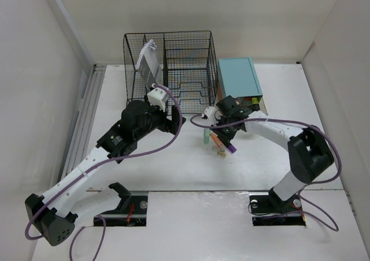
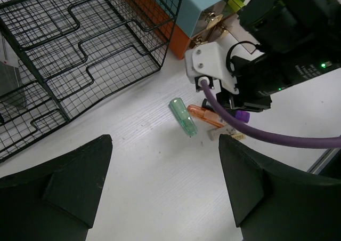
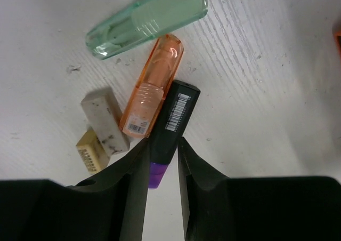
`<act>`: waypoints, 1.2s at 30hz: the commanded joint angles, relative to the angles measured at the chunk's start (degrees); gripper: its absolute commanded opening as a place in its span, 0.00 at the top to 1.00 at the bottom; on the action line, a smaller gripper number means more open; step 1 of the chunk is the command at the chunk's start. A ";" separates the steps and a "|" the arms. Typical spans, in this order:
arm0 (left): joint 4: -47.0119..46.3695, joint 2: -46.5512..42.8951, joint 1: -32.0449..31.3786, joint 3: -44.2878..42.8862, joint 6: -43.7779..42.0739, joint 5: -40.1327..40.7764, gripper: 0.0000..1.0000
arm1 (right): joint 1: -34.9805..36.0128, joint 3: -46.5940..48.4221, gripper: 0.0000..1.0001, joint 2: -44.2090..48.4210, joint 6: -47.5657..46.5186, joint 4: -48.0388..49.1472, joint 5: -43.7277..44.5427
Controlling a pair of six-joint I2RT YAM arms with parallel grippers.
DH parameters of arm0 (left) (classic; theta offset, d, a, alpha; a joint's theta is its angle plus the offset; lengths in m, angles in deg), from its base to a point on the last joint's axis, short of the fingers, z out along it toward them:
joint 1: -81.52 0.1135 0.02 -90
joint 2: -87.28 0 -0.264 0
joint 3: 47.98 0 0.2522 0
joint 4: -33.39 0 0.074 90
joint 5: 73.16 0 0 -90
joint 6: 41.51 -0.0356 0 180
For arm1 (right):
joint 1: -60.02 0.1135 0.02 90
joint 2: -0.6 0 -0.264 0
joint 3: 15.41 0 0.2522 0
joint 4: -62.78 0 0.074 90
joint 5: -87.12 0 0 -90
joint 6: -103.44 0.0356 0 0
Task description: Organize the desk
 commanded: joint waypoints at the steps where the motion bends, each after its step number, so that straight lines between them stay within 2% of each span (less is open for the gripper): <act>1: -2.05 -0.93 -0.04 0.30 -0.23 -1.07 0.22 | 0.63 0.95 0.67 -1.18 2.73 0.46 4.32; 15: -2.05 -1.46 -0.04 0.30 -0.23 -1.07 0.22 | 0.63 4.03 0.56 -8.99 4.05 -1.83 5.47; 22: -2.05 -1.99 -0.04 0.30 -0.23 -1.07 0.22 | 0.63 5.17 0.55 -10.67 4.05 -2.35 4.86; 25: -2.05 -1.99 -0.04 0.30 -0.23 -1.07 0.22 | 1.15 5.17 0.59 -11.20 3.44 -2.97 3.45; 26: -2.05 -1.99 -0.04 0.30 -0.23 -1.07 0.22 | 1.16 5.17 0.63 -11.20 3.43 -2.97 3.44; 29: -2.05 -1.99 -0.04 0.30 -0.23 -1.07 0.22 | 1.68 5.17 0.68 -9.27 2.73 -2.97 1.87; 36: -2.05 -1.99 -0.04 0.30 -0.23 -1.07 0.22 | 2.30 6.92 0.69 6.19 -2.19 -4.55 -3.32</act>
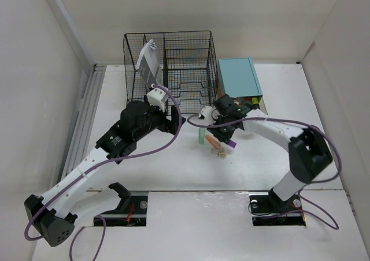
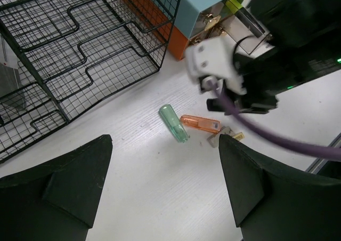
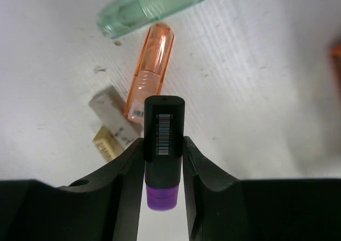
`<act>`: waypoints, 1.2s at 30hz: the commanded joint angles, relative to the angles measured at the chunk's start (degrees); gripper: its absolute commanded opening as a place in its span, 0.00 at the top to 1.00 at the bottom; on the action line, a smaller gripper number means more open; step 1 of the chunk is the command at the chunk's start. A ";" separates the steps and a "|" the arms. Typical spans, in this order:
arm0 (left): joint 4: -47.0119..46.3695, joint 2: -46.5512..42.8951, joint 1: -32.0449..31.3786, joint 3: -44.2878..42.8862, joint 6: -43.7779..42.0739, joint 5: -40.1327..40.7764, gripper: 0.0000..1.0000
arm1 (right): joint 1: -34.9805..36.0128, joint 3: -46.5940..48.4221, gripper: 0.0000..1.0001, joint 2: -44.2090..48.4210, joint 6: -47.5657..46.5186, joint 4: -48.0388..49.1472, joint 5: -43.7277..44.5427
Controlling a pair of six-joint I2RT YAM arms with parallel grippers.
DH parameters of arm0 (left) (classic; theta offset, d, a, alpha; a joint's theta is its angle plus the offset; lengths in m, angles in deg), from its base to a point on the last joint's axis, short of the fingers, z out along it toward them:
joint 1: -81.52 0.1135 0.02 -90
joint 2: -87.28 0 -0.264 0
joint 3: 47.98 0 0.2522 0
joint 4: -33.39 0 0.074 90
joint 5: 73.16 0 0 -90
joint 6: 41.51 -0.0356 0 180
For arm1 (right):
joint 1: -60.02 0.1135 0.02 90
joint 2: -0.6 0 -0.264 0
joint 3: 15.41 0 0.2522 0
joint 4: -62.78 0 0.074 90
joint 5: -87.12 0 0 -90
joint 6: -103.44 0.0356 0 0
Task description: Organize the desk
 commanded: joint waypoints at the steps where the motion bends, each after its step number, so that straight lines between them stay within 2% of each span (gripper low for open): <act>1: -2.05 -1.49 -0.04 0.26 -0.21 -0.26 0.22 | -0.02 4.72 0.70 11.54 -2.37 -0.40 -3.45; 6: -2.05 -1.49 -0.04 0.26 -0.21 -0.26 0.22 | -4.22 8.15 0.73 17.20 0.43 4.15 5.14; 14: -2.05 -1.49 -0.04 0.26 -0.21 -0.26 0.22 | -13.38 5.97 0.73 19.75 2.38 16.21 15.96; 18: -2.05 -1.49 -0.04 0.26 -0.21 -0.26 0.22 | -16.45 7.36 0.73 15.72 2.28 15.69 16.67; 26: -2.05 -1.49 -0.04 0.26 -0.21 -0.26 0.22 | -18.21 8.42 0.69 10.18 2.82 10.42 16.58; 30: -2.05 -1.49 -0.04 0.26 -0.21 -0.26 0.22 | -19.44 7.89 0.60 10.17 2.29 9.28 15.98; 32: -2.05 -1.49 -0.04 0.26 -0.21 -0.26 0.22 | -19.45 7.89 0.48 10.17 2.29 9.27 15.97; 36: -2.05 -1.49 -0.04 0.26 -0.21 -0.26 0.22 | -19.45 8.42 0.37 10.78 2.29 8.57 15.35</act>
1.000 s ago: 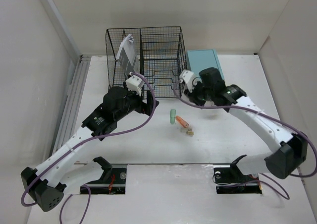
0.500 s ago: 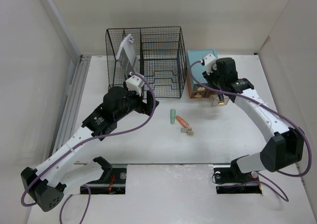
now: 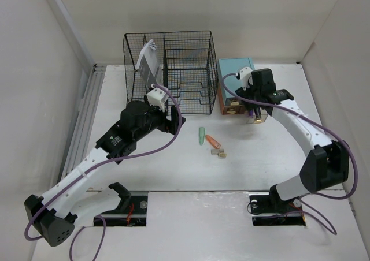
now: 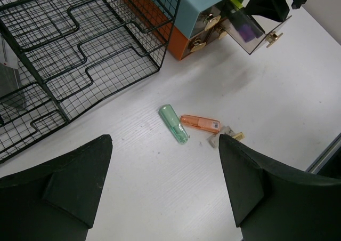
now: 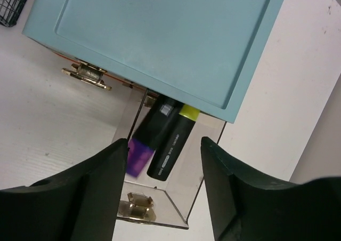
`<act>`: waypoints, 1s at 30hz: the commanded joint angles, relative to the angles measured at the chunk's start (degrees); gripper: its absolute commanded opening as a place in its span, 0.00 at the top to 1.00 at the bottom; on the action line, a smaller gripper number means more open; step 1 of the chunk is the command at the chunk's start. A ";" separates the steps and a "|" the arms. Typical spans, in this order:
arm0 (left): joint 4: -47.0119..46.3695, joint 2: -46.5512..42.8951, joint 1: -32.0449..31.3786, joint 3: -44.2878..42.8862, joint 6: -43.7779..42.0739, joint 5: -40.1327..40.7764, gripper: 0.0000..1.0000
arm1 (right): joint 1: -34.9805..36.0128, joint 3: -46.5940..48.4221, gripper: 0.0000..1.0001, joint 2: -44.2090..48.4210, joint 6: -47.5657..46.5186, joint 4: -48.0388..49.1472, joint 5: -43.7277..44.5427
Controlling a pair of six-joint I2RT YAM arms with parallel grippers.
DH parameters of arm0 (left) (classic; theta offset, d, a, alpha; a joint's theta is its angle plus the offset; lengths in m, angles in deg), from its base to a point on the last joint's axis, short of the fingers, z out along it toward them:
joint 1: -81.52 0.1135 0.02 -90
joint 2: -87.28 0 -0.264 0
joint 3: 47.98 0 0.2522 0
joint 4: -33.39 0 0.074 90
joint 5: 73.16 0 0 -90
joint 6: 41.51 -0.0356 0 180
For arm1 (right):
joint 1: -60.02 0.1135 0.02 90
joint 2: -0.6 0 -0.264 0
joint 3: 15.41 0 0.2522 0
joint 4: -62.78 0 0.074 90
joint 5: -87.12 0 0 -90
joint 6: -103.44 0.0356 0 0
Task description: Organize the desk
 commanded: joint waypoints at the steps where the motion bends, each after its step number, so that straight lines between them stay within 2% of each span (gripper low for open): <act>1: -2.05 -1.49 -0.04 0.26 -0.23 -0.28 0.22 | -0.71 1.84 0.37 2.04 0.28 0.02 -0.86; 3: -2.05 -1.49 -0.04 0.26 -0.23 -0.28 0.22 | -0.72 1.84 0.40 3.00 0.28 0.02 -2.17; 4: -2.05 -1.49 -0.04 0.26 -0.23 -0.28 0.22 | -0.72 1.84 0.47 4.84 0.28 0.02 -6.19; 5: -2.05 -1.49 -0.04 0.26 -0.23 -0.28 0.22 | -1.59 1.84 0.59 5.73 -0.33 0.63 -9.19; 6: -2.05 -1.49 -0.04 0.26 -0.23 -0.28 0.22 | -2.38 1.32 0.84 6.43 -1.12 -0.58 -12.52; 7: -2.05 -1.49 -0.04 0.26 -0.23 -0.28 0.22 | -2.39 1.31 0.93 6.96 -3.65 -1.81 -15.69; 8: -2.05 -1.49 -0.04 0.26 -0.23 -0.28 0.22 | -3.26 2.01 1.00 6.97 -5.59 -3.74 -22.51; 13: -2.05 -1.49 -0.04 0.26 -0.23 -0.28 0.22 | -6.78 3.15 1.00 6.97 -21.75 -18.41 -35.83; 15: -2.05 -1.49 -0.04 0.26 -0.23 -0.28 0.22 | -8.01 4.74 1.00 6.97 -32.47 -24.56 -36.64; 16: -2.05 -1.49 -0.04 0.26 -0.23 -0.28 0.22 | -9.14 5.96 1.00 6.45 -39.64 -34.07 -36.64; 17: -2.05 -1.49 -0.04 0.26 -0.23 -0.28 0.22 | -9.15 6.49 1.00 6.44 -43.02 -34.17 -36.64; 19: -2.05 -1.49 -0.04 0.26 -0.23 -0.28 0.22 | -11.42 7.11 1.00 5.91 -48.91 -40.46 -36.12; 21: -2.05 -1.49 -0.04 0.26 -0.23 -0.28 0.22 | -12.05 6.51 1.00 5.91 -52.09 -41.11 -34.54; 25: -2.05 -1.49 -0.04 0.26 -0.23 -0.28 0.22 | -12.76 2.47 1.00 4.87 -49.48 -36.82 -28.92; 30: -2.05 -1.49 -0.04 0.26 -0.23 -0.28 0.22 | -12.76 -2.02 1.00 0.65 -37.01 -18.67 -21.36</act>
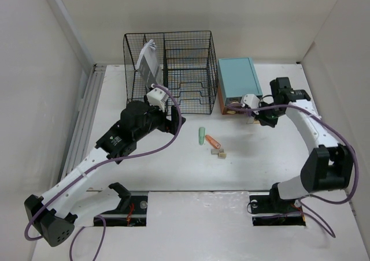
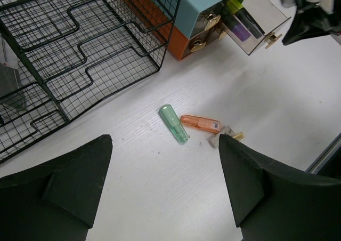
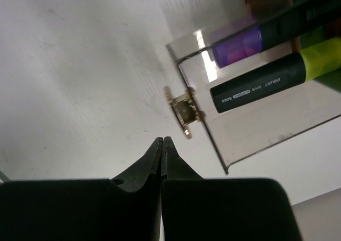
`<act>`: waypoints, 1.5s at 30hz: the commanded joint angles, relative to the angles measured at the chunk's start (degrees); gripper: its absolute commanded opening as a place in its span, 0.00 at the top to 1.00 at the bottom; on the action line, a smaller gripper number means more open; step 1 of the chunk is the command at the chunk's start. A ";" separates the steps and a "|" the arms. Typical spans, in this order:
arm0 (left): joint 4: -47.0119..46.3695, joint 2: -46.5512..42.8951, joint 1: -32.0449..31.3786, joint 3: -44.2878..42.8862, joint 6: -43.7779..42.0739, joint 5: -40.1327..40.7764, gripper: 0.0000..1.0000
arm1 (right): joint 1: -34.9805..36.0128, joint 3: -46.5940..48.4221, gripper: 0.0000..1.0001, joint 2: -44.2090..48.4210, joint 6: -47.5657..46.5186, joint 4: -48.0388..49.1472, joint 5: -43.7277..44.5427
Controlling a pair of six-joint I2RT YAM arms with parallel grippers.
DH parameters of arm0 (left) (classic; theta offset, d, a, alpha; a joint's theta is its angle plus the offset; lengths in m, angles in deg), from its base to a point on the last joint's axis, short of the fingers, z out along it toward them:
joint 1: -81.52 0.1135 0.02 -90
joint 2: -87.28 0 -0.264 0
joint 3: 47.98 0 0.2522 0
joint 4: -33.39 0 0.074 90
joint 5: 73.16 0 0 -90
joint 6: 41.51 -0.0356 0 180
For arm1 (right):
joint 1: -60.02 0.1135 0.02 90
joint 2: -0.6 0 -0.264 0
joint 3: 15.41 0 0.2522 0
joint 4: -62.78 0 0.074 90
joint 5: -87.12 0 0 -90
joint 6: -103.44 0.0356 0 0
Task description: Organize the desk
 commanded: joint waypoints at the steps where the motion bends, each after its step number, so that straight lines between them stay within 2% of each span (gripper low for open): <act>1: -2.05 -1.49 -0.04 0.26 -0.23 -0.28 0.22 | -0.10 -1.92 1.00 -2.98 7.77 13.51 6.15; 6: -2.05 -1.49 -0.04 0.26 -0.23 -0.28 0.22 | 0.42 0.01 1.00 -7.82 12.35 19.40 10.01; 16: -2.05 -0.43 -0.04 0.26 -0.23 -0.28 0.20 | 2.27 0.54 1.00 -10.72 19.91 32.25 14.06; 23: -3.81 0.80 -0.04 -0.26 2.67 -5.19 0.20 | 4.03 -3.23 1.00 -11.25 24.13 40.76 16.61; 27: -6.09 0.80 -0.04 -0.27 7.40 -8.01 0.20 | 6.13 -7.62 1.00 -9.93 25.98 48.75 19.68; 31: -12.49 0.27 -0.04 3.24 18.11 -11.34 0.20 | 6.84 -9.12 1.00 -9.23 25.98 48.44 20.22; 33: -20.83 0.27 -0.91 8.13 24.08 -11.88 0.26 | 6.84 -7.46 1.00 -7.84 25.45 45.10 17.42; 34: -27.21 0.97 -2.49 11.39 31.94 -9.97 0.41 | 6.23 -5.89 1.00 -5.91 23.36 40.12 8.70; 35: -27.28 0.97 -2.50 11.42 32.02 -9.95 0.41 | 5.62 -5.87 1.00 -5.89 23.34 37.46 8.62; 36: -32.50 3.67 -3.29 13.34 34.02 -9.08 0.54 | 5.00 -5.18 1.00 -4.59 22.39 35.61 5.83; 37: -34.81 5.70 -4.77 13.35 35.61 -8.02 0.74 | 4.30 -4.47 1.00 -1.27 22.38 34.63 1.71; 38: -36.40 8.16 -5.74 13.35 36.41 -7.23 0.81 | 3.07 -4.47 1.00 0.59 22.38 34.01 0.11; 39: -37.38 10.88 -6.71 12.66 37.20 -6.26 0.90 | 2.45 -4.47 0.82 2.53 22.38 34.00 -1.21; 40: -39.39 17.00 -8.37 10.30 37.21 -5.56 0.98 | 2.45 -4.47 0.72 6.03 22.90 34.00 -1.92; 41: -39.93 20.19 -9.17 8.63 37.21 -5.55 1.00 | 1.23 -4.99 0.59 7.63 23.51 34.00 -2.98; 42: -40.63 23.35 -9.79 6.96 37.21 -4.94 1.00 | 0.69 -4.99 0.35 9.12 24.30 35.66 -2.99; 44: -42.47 32.41 -10.94 1.77 37.21 -4.15 1.00 | -0.36 -6.13 0.19 12.54 29.04 37.77 -4.38; 45: -43.18 35.05 -11.72 0.27 37.21 -3.28 1.00 | -1.76 -6.14 0.16 13.35 30.45 39.09 -5.00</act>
